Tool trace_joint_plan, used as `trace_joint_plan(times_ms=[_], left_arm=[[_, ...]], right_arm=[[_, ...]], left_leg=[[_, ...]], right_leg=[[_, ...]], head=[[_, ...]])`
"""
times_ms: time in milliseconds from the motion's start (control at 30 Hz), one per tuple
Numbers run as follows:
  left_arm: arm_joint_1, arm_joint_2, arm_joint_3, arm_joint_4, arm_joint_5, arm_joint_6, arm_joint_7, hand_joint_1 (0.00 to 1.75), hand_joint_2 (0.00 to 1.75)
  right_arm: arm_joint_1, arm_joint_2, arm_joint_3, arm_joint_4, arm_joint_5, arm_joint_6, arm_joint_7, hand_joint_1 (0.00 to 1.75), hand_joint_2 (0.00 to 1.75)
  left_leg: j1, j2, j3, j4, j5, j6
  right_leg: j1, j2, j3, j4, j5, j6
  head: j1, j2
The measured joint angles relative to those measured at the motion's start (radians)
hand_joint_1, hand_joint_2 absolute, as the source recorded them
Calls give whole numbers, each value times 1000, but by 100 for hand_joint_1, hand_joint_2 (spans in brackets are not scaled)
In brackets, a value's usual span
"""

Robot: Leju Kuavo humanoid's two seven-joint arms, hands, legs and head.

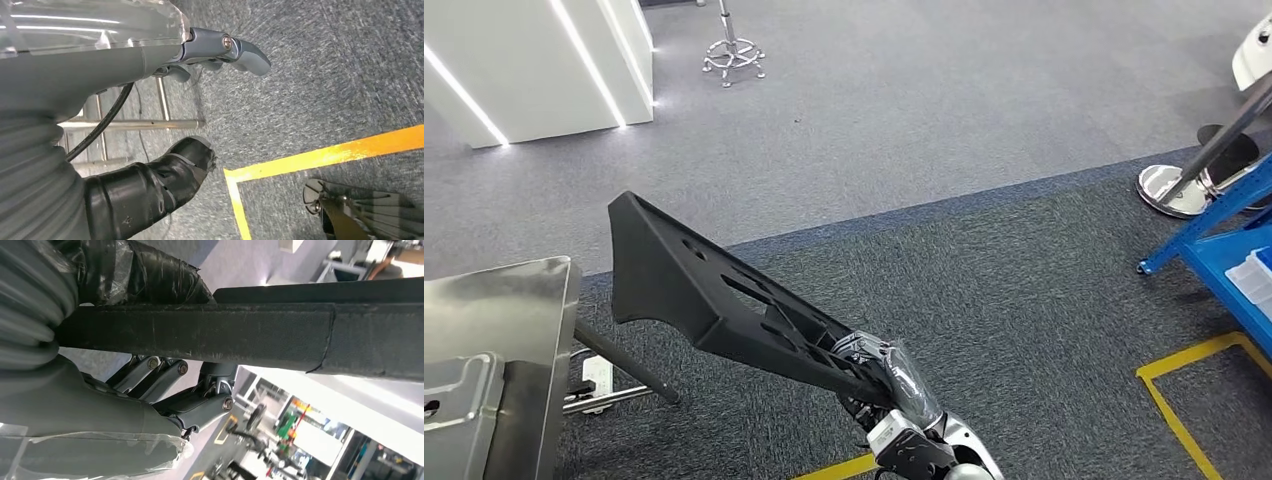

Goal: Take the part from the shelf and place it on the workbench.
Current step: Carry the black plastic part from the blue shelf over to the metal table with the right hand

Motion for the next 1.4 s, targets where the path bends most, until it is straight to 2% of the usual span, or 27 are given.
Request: trace_joint_plan(times_ms=[33,100,167,233,267,333,367,400,467,500,533,600,667,733,767,833,900,933,967,1000,1033,1067,1133,1200,1267,1333,1400], left_arm=[[0,0,1,0,0,0,0,0,175],[0,0,2,0,0,-1,0,0,175],[1,1,2,0,1,-1,0,0,175],[5,2,3,0,1,-1,0,0,175],[7,3,3,0,1,-1,0,0,175],[5,4,4,0,1,0,0,0,175],[4,4,4,0,1,0,0,0,175],[2,4,4,0,1,0,0,0,175],[1,4,5,0,1,0,0,0,175],[3,5,6,0,0,0,0,0,175],[4,5,7,0,0,0,1,0,175],[5,6,8,0,0,0,2,0,175],[2,7,9,0,0,0,2,0,175],[4,6,11,0,-1,0,2,0,175],[5,6,12,0,-2,0,2,0,175],[6,6,12,0,-5,1,2,0,175],[4,6,12,0,-8,1,1,0,175],[3,5,12,0,-9,1,0,0,175],[2,5,12,0,-10,1,0,0,175],[2,5,12,0,-11,1,0,0,175],[2,5,12,0,-12,1,0,0,175],[1,4,12,0,-12,1,0,0,175],[1,3,12,0,-13,1,0,0,175],[2,2,12,0,-13,1,0,0,175],[5,2,12,0,-14,0,0,0,175],[6,2,12,0,-14,0,0,0,175],[1,1,12,0,-16,0,0,0,175]], right_arm=[[-1,0,0,1,0,0,0,175,175],[-2,0,0,1,0,0,0,175,175],[-3,0,0,0,0,1,0,175,175],[-4,0,0,0,-1,2,0,175,175],[-4,0,1,0,-1,2,0,175,175],[-4,1,2,0,-3,3,0,175,175],[-3,1,3,0,-3,3,-1,175,175],[-2,1,4,0,-4,4,-1,175,175],[-1,0,5,0,-5,5,-1,175,175],[0,0,6,0,-6,6,-1,175,175],[0,0,7,0,-7,7,-1,175,175],[-1,0,7,0,-9,8,-1,175,175],[-1,0,7,0,-10,8,-1,175,175],[-1,-1,8,-1,-10,8,-1,175,175],[-2,-1,8,-2,-10,8,-1,175,175],[-2,-2,8,-4,-11,6,-3,175,175],[2,-4,8,-5,-11,5,-4,175,175],[5,-6,8,-5,-11,5,-5,175,175],[7,-8,8,-5,-11,4,-4,175,175],[9,-9,8,-5,-11,3,-4,175,175],[10,-10,8,-5,-11,3,-4,175,175],[10,-10,8,-5,-11,2,-4,175,175],[10,-11,8,-5,-12,0,-4,175,175],[10,-12,8,-6,-12,-1,-4,175,175],[8,-12,8,-7,-12,-2,-4,175,175],[6,-12,8,-8,-12,-2,-5,175,175],[6,-11,8,-8,-13,-3,-5,175,175]], left_leg=[[0,-13,0,3,-2,-2],[-1,-36,-2,13,-6,-8],[0,-54,-8,18,-7,-18],[3,-68,-13,16,-5,-32],[3,-58,-16,21,-9,-37],[4,-12,-44,79,-43,-46],[4,14,-72,137,-74,-50],[6,28,-106,204,-105,-54],[9,37,-150,291,-129,-61],[10,40,-144,280,-113,-62],[11,47,-118,232,-82,-62],[8,81,-44,92,-22,-56],[1,101,-8,19,-6,-44],[-2,85,-9,12,-7,-30],[-2,76,-7,7,-6,-24],[2,59,-1,-3,0,-10],[3,41,0,-5,2,-2],[2,30,-1,-4,1,1],[1,17,0,-2,1,2],[0,4,0,0,0,2],[0,-8,1,3,-2,1],[1,-21,1,7,-4,-1],[-1,-43,-2,16,-9,-9],[-1,-60,-9,19,-9,-19],[3,-69,-14,19,-9,-31],[3,-32,-31,55,-31,-41],[4,18,-83,161,-87,-49]], right_leg=[[0,6,19,-51,39,-2],[-2,39,71,-178,102,-8],[0,62,94,-235,115,-12],[2,48,97,-242,117,-19],[1,39,101,-247,119,-25],[-3,16,109,-257,123,-38],[-2,3,110,-259,122,-42],[0,-10,111,-259,121,-45],[1,-35,111,-259,118,-45],[1,-46,113,-259,117,-44],[1,-56,116,-258,114,-42],[4,-75,122,-257,108,-34],[10,-91,127,-257,102,-24],[11,-106,133,-261,100,-13],[10,-104,135,-259,96,-7],[6,-67,119,-215,63,1],[5,-20,59,-95,1,3],[5,-10,25,-30,-23,2],[6,-4,0,11,-29,2],[6,-1,-9,17,-14,0],[6,3,1,-16,19,-2],[6,13,25,-79,62,-5],[3,51,72,-196,115,-11],[5,69,86,-236,120,-15],[6,50,92,-243,123,-23],[2,27,102,-254,127,-36],[3,1,108,-258,125,-46]], head=[[0,0],[0,0],[0,0],[0,0],[0,0],[-4,0],[-6,0],[-7,0],[-7,0],[-7,0],[-7,0],[-7,0],[-6,0],[-5,0],[-5,0],[-5,0],[-4,0],[-4,0],[-4,0],[-4,0],[-4,0],[-4,0],[-4,0],[-4,0],[-4,0],[-5,0],[-7,0]])
